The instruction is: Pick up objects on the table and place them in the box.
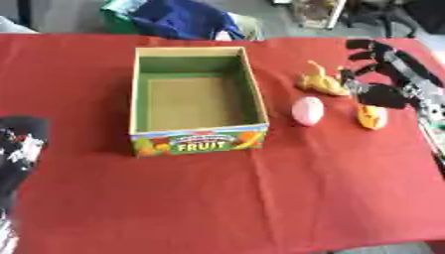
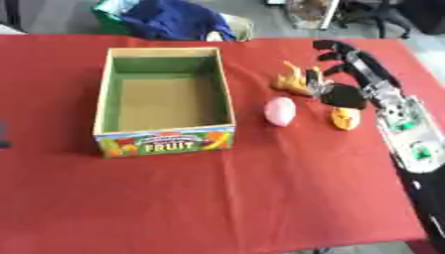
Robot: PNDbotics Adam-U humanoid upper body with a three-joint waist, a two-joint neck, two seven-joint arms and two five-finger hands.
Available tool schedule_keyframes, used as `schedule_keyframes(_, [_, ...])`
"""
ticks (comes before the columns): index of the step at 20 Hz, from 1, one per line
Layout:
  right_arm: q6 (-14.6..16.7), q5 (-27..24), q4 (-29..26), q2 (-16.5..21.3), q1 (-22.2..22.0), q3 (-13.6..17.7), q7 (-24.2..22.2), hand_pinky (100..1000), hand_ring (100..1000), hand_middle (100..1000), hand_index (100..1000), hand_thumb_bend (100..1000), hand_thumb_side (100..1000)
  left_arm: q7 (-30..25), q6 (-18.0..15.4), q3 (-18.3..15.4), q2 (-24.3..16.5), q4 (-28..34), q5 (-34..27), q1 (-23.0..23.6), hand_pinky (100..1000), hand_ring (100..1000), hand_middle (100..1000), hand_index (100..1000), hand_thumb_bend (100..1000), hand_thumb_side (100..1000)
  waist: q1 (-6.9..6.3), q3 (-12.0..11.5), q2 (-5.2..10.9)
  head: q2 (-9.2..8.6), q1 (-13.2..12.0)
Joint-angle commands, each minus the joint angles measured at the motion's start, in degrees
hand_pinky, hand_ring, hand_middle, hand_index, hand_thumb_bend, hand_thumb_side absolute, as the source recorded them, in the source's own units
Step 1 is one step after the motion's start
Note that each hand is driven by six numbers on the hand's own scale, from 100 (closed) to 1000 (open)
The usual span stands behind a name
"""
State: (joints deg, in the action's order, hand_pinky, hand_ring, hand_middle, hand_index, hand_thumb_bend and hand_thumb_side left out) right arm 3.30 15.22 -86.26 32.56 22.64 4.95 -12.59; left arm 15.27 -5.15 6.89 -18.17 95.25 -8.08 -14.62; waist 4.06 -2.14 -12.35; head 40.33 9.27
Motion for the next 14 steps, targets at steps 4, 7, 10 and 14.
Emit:
schedule_keyframes(4, [0.2,1.0,1.0,2.9,-0.3,0.9,-0.5,723,864,888,934,115,301,0.0,-0.2,-0.4,-1.2,0.7,-0.1,-0.3,540,676,511,615,580,416,0.01,0.1,0.81,0.31,0.3])
schedule_keyframes(7, [0.6,1.2,1.4,2.8,-0.7,0.5,-2.3,724,865,888,934,112,327,0.0,-0.2,-0.3,-1.2,0.6,-0.2,-0.3,540,676,511,615,578,416,0.01,0.2,0.77,0.29,0.4])
schedule_keyframes(10, [0.9,1.3,1.9,2.6,-0.5,0.0,-3.5,724,864,889,933,110,335,0.0,-0.2,-0.3,-1.2,0.6,-0.2,-0.3,541,677,512,615,578,416,-0.07,0.3,0.78,0.24,0.4])
schedule_keyframes(14, [1.1,1.8,3.5,1.9,0.7,-2.0,-5.0,727,867,890,935,107,372,-0.1,-0.1,-0.2,-1.1,0.7,-0.3,-0.3,541,678,512,615,577,416,-0.28,0.2,0.80,0.21,0.6])
